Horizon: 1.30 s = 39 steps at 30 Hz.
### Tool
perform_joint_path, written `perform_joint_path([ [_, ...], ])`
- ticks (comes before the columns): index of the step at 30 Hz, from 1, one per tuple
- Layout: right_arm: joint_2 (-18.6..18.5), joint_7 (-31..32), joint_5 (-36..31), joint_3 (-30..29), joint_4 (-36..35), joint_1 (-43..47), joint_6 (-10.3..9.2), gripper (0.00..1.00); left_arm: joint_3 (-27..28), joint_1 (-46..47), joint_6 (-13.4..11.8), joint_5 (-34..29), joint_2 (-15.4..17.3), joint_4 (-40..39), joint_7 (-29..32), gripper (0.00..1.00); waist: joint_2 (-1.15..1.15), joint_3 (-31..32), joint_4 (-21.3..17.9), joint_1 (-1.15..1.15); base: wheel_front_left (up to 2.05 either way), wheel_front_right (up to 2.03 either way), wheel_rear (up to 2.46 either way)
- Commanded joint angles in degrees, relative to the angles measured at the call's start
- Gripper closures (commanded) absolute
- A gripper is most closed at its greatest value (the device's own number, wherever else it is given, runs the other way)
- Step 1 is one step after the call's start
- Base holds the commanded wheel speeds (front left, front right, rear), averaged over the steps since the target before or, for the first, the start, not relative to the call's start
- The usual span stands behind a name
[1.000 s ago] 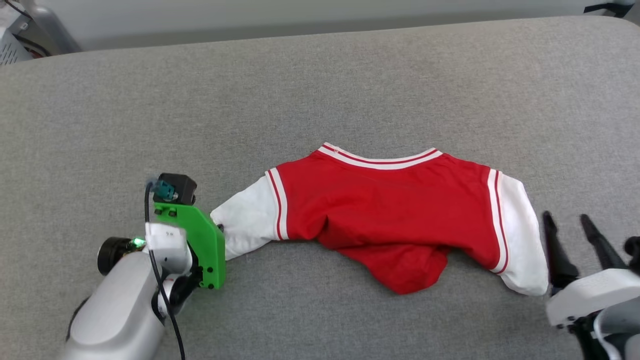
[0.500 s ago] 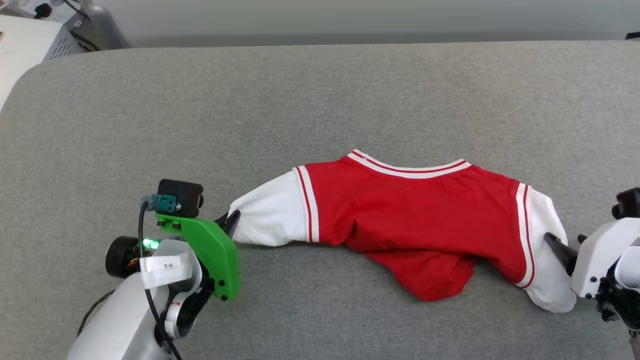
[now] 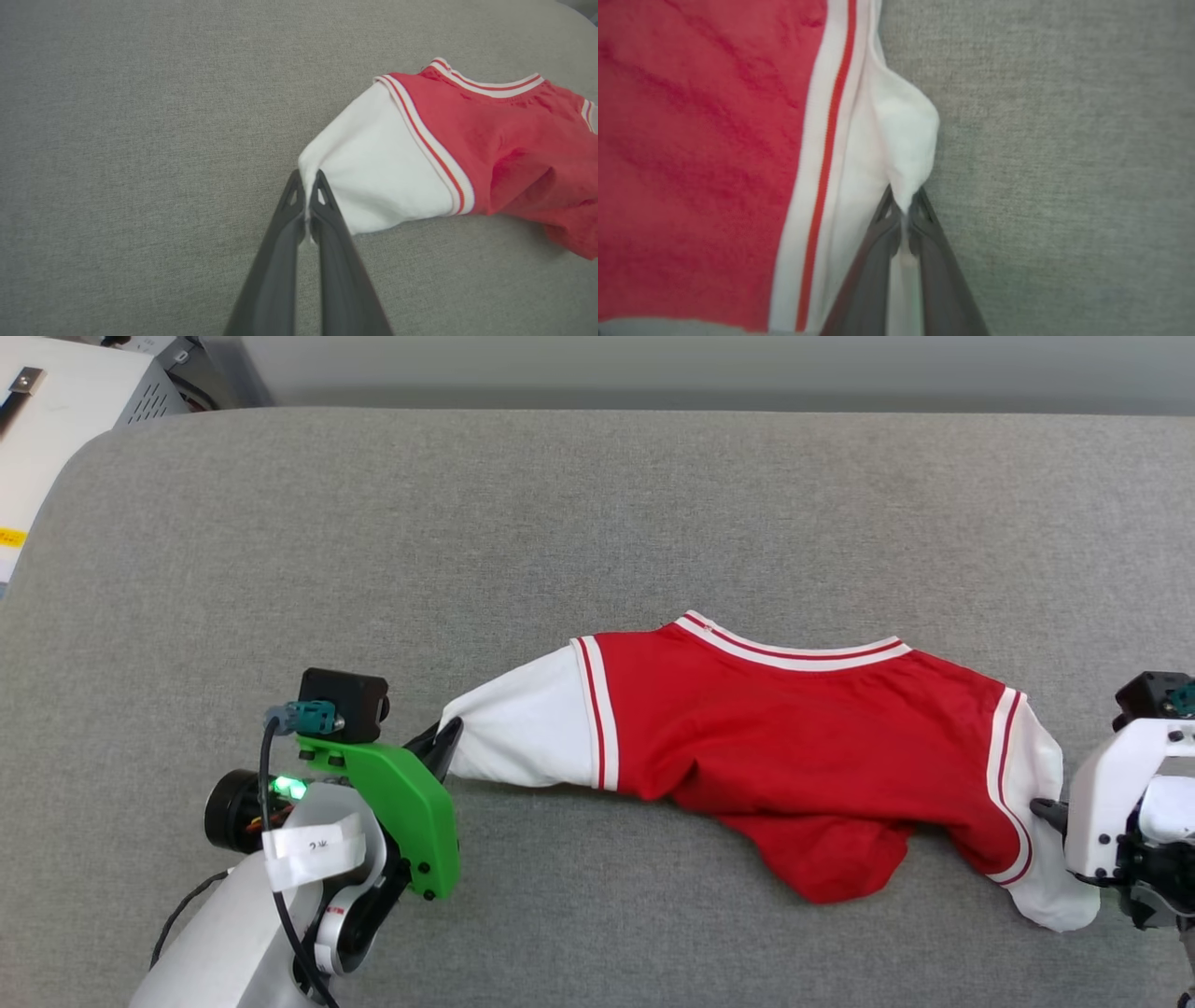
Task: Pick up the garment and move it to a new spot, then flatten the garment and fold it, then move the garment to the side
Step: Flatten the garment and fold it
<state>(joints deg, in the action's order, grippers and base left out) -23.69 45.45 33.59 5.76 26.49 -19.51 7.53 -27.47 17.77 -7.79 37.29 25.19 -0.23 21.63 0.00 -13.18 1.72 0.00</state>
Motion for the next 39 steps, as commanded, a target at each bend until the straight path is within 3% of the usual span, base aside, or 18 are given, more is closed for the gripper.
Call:
perform_joint_path([
  [1, 1.5, 1.2, 0.3, 1.6, 2.4, 1.8, -0.04, 1.0, 0.3, -0.8, 0.0, -0.2, 0.4, 0.1, -0.6, 1.0, 0.0, 0.5, -0.3, 0.0, 0.0, 0.0, 0.0],
  [11, -1.9, -6.7, -2.9, -0.3, -6.1, -4.2, -0.04, 1.0, 4.5, 1.3, -1.1, 0.1, 1.7, -0.2, -4.7, 1.0, 0.0, 3.7, -1.9, 0.0, 0.0, 0.0, 0.0],
  [19, -2.4, -10.9, -8.8, -3.1, -10.4, -12.0, -0.04, 1.0, 8.7, 11.4, 0.8, 1.8, 2.3, 3.9, -6.0, 1.0, 0.0, 4.5, -2.7, 0.0, 0.0, 0.0, 0.0],
  [25, -1.6, -13.3, -12.4, -3.5, -8.6, -21.5, -0.04, 1.0, 9.6, 24.4, 3.7, 2.1, 0.5, 12.4, -7.8, 1.0, 0.0, 2.3, -3.3, 0.0, 0.0, 0.0, 0.0],
  [32, 0.6, -20.7, -16.8, -4.1, -3.9, -36.3, -0.04, 1.0, 8.7, 41.3, 6.6, -1.6, -1.6, 24.3, -13.1, 1.0, 0.0, -2.1, -4.3, 0.0, 0.0, 0.0, 0.0],
  [39, 2.8, -28.6, -20.2, -1.5, 2.9, -51.1, -0.04, 1.0, 8.3, 55.0, 8.6, -5.4, -1.5, 34.6, -20.0, 1.0, 0.0, -5.3, -6.1, 0.0, 0.0, 0.0, 0.0],
])
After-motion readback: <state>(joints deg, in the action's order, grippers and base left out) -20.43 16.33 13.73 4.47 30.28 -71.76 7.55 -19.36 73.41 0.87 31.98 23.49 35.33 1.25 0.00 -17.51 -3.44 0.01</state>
